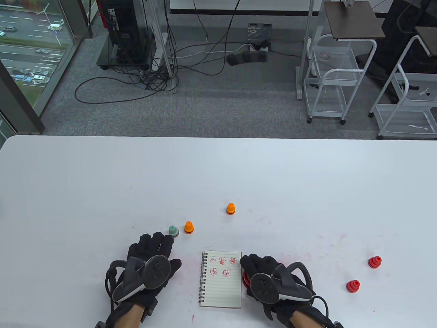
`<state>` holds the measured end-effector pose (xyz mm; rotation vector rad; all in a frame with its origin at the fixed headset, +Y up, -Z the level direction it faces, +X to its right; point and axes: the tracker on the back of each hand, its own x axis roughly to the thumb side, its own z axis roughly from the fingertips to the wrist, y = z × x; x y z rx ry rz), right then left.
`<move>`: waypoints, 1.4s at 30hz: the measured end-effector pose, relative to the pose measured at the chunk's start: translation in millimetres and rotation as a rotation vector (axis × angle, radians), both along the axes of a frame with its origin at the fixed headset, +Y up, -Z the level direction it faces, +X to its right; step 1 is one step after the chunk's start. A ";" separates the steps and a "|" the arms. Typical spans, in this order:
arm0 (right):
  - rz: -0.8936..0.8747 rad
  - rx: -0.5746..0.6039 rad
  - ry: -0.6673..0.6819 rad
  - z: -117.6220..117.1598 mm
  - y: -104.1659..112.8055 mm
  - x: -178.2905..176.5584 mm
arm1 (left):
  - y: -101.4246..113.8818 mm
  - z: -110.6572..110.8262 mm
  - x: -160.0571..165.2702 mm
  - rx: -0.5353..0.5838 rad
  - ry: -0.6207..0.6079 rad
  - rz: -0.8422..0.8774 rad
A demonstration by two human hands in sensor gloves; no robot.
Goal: Stamp reward stamp onto notebook
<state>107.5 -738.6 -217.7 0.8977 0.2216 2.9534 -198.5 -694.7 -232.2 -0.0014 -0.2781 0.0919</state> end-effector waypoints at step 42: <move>0.028 -0.067 -0.240 4.0 6.9 63.3 | -0.3 0.0 -7.3 -0.108 -0.053 0.010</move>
